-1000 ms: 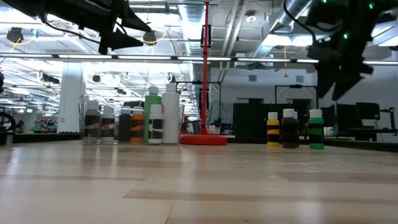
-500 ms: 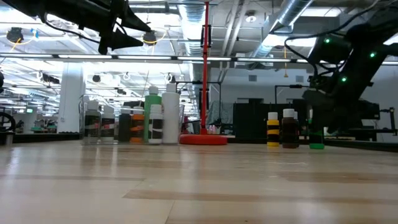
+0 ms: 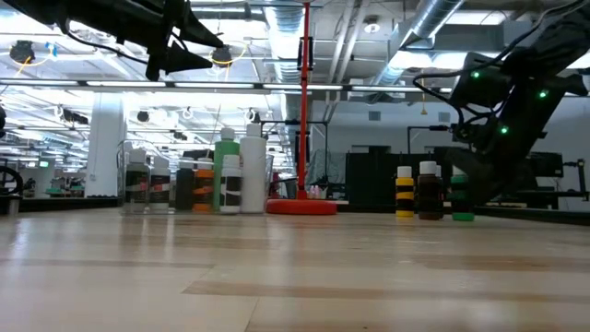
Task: Pick & Place Paint Supplies
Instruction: Put the green paint bottle into the transparent bin
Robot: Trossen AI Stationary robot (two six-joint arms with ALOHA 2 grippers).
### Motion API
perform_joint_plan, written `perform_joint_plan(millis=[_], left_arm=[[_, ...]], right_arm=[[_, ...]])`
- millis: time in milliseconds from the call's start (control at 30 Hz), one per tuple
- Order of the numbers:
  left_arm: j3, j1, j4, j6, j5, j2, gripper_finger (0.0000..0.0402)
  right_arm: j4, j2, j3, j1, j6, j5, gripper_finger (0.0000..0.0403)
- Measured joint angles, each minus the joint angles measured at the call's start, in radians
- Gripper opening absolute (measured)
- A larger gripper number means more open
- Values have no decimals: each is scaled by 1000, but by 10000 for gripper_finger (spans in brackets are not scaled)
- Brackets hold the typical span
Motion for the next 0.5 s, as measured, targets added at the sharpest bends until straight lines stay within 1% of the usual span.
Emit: perform_joint_plan(millis=[67, 133, 300, 367, 500], left_arm=[[0, 0, 0, 0, 0, 0, 237], [0, 0, 0, 0, 0, 0, 237], [0, 0, 0, 0, 0, 0, 237], [0, 0, 0, 0, 0, 0, 237], [0, 0, 0, 0, 5, 0, 237]], right_arm=[[1, -2, 0, 0, 1, -18, 29], [-7, -16, 0, 0, 0, -40, 8], [-29, -69, 0, -1, 12, -69, 10], [-55, -96, 0, -1, 13, -82, 3], [-126, -159, 0, -1, 34, -97, 4]])
